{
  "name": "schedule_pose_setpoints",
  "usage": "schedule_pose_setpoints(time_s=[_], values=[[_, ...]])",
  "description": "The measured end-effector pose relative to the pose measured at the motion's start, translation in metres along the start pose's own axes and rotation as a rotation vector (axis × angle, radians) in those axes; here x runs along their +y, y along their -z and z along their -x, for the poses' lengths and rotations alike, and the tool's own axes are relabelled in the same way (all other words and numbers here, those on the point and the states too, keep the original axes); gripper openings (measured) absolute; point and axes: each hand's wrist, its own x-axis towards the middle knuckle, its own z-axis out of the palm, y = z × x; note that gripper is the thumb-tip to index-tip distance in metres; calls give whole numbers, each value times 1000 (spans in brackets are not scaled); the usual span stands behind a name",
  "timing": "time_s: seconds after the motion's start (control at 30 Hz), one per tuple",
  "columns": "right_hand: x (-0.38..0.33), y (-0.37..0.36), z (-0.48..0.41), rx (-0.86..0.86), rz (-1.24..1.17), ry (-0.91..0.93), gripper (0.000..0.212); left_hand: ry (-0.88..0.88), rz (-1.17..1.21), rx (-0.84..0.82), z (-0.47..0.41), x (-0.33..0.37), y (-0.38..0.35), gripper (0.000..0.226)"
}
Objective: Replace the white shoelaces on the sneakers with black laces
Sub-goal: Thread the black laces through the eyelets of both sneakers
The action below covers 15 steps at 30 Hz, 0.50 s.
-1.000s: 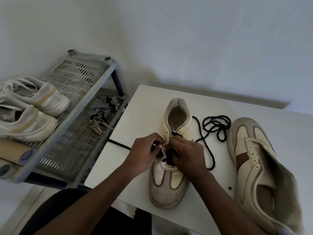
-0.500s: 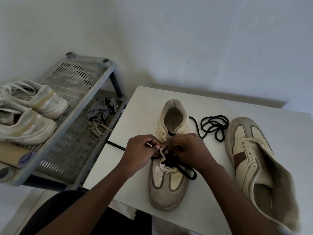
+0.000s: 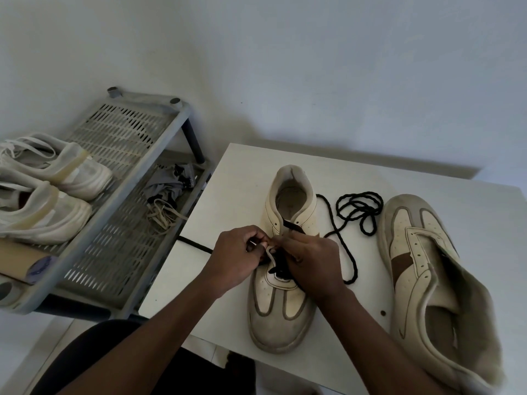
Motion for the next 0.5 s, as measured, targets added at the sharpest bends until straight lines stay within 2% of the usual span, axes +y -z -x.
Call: schedule_pose_setpoints(time_s=[0.23, 0.5], values=[[-7, -4, 10, 27, 138, -31, 16, 0, -24, -14, 2, 2, -3, 11], [-11, -5, 10, 59, 179, -19, 17, -11, -11, -6, 2, 2, -1, 10]])
